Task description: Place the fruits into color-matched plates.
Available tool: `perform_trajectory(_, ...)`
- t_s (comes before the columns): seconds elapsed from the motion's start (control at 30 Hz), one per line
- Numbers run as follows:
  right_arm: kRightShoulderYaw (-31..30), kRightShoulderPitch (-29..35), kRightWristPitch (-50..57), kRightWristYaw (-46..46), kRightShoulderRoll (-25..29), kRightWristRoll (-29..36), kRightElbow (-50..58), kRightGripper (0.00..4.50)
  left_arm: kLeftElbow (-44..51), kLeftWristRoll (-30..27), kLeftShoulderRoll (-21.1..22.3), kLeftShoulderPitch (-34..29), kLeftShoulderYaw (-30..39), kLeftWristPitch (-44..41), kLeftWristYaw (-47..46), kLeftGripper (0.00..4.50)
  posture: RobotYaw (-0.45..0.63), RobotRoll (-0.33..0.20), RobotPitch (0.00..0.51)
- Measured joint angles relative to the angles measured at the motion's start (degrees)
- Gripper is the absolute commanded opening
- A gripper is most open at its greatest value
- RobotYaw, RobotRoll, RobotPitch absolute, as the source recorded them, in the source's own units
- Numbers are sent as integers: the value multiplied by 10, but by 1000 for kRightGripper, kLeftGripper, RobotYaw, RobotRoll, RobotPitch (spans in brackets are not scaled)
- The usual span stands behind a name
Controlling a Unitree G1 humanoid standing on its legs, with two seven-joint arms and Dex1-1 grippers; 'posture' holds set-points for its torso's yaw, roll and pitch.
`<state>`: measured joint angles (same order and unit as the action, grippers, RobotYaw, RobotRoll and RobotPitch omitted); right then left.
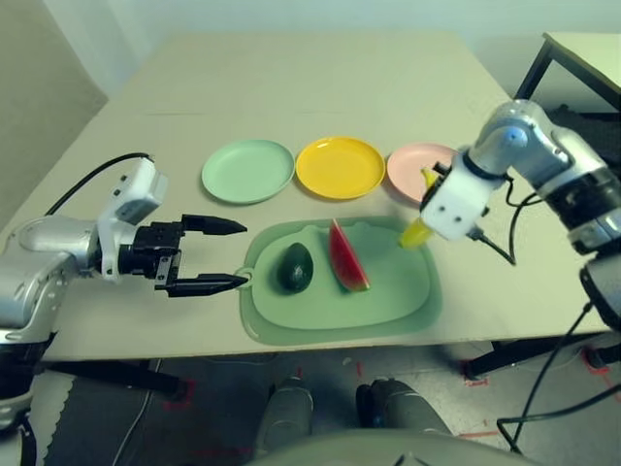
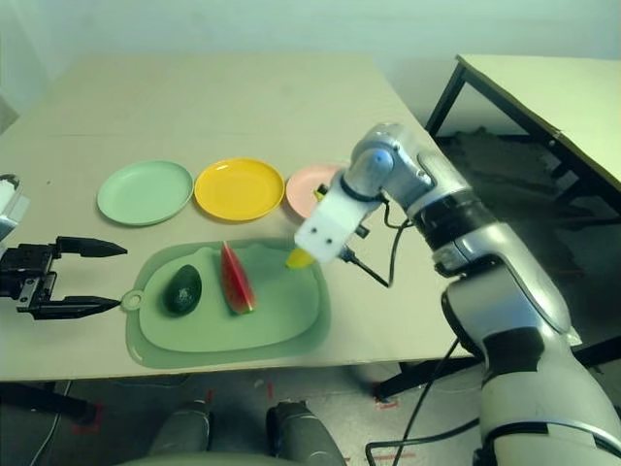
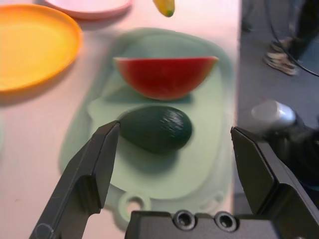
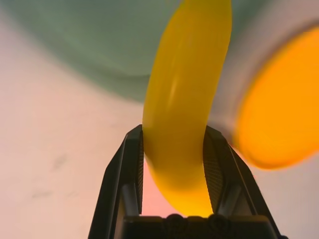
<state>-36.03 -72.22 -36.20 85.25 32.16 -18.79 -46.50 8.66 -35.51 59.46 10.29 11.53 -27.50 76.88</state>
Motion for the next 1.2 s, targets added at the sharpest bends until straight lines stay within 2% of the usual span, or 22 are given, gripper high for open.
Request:
perform_trajectory(0.07,12,-24,17,-54,-53,-5,-72,1689,3,0,-1,0,-1,-13,-15,4500,98,0,103)
perform_trajectory(0.17,14,-45,25,-134,-102,-26,-155,1689,8,0,-2,-5,-1,-26,-27,4500,99,0,106)
perform_trajectory(0.33,15,-54,59,-257,-154,-63,-248,1689,25,-2,1,-26,2,-37,-31,4500,129,0,116)
perform_trajectory(0.57,15,-60,114,-380,-196,-110,-296,1689,59,-7,2,-70,35,-47,-42,4500,154,0,130)
perform_trajectory(0.87,15,-63,148,-420,-210,-139,-307,1689,74,-13,7,-93,54,-59,-46,4500,162,0,135)
perform_trajectory(0.93,15,-61,150,-421,-211,-142,-307,2412,75,-14,7,-92,54,-59,-46,4500,160,0,134)
perform_trajectory(1.0,15,-56,150,-423,-211,-148,-307,2890,76,-14,7,-92,54,-59,-46,4500,156,0,134)
perform_trajectory(1.13,19,-53,149,-426,-211,-149,-307,4379,76,-13,7,-83,54,-59,-46,4500,146,0,134)
perform_trajectory(1.2,22,-53,144,-423,-210,-149,-307,4446,75,-12,7,-76,53,-56,-45,4500,146,0,134)
